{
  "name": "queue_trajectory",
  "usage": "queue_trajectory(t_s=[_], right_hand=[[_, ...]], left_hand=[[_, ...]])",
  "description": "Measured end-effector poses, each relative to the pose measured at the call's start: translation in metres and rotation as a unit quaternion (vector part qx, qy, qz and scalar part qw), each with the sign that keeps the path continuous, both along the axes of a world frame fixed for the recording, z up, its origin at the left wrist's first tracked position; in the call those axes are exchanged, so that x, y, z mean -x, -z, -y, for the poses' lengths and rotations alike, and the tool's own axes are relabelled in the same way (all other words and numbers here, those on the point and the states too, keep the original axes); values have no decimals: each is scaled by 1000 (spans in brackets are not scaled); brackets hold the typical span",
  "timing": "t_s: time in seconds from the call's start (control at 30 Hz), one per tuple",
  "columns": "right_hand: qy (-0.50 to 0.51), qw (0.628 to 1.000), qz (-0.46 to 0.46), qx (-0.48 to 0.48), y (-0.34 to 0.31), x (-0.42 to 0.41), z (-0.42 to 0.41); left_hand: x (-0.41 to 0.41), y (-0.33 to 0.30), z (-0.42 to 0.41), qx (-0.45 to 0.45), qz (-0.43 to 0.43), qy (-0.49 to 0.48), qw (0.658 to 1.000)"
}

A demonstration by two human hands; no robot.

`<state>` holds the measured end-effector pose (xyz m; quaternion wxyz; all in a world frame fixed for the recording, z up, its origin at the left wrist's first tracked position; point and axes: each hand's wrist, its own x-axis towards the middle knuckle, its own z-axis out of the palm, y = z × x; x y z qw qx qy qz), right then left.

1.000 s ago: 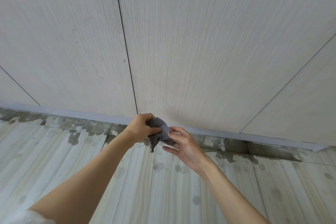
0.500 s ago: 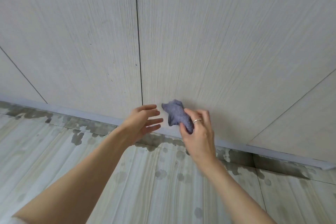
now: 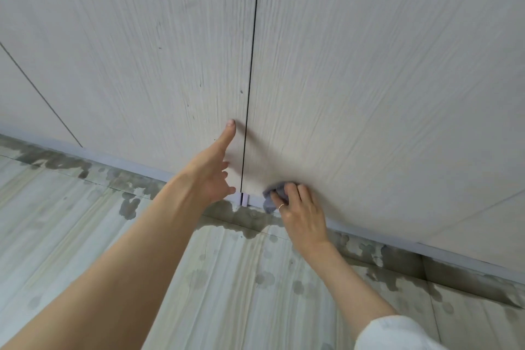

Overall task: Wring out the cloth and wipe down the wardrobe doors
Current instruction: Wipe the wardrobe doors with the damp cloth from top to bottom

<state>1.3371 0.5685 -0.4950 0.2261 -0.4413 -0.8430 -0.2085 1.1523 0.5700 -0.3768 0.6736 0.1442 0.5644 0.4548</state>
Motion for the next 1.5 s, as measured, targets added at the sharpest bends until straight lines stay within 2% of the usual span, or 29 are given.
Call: queue_trajectory(t_s=[0.07, 0.13, 0.3, 0.43, 0.6, 0.7, 0.87, 1.0, 1.17, 1.5], right_hand=[[15, 999, 3, 42, 6, -1, 3], [5, 999, -30, 36, -1, -5, 4], [-13, 971, -239, -29, -53, 11, -3], [1, 963, -256, -80, -59, 33, -14], [2, 978, -189, -89, -26, 50, -12], [20, 993, -95, -70, 0, 58, -13], [32, 998, 58, -22, 26, 58, -12], [-12, 985, 173, -21, 30, 45, -16], [-40, 971, 234, -31, 32, 14, -18], [43, 930, 358, 77, 27, -97, 0]], left_hand=[[1, -1, -4, 10, -2, -5, 1000], [2, -3, -6, 17, -2, -8, 1000], [7, -7, -7, 34, -14, 12, 999], [7, -11, -9, 48, -41, 25, 998], [8, -9, -11, 59, -38, 21, 997], [7, -7, -13, 67, -34, 8, 997], [4, -3, -15, 72, -47, -8, 996], [0, -2, -15, 72, -40, -41, 996], [-3, -2, -13, 61, -15, -68, 996], [-20, 6, -9, 40, -20, -121, 992]])
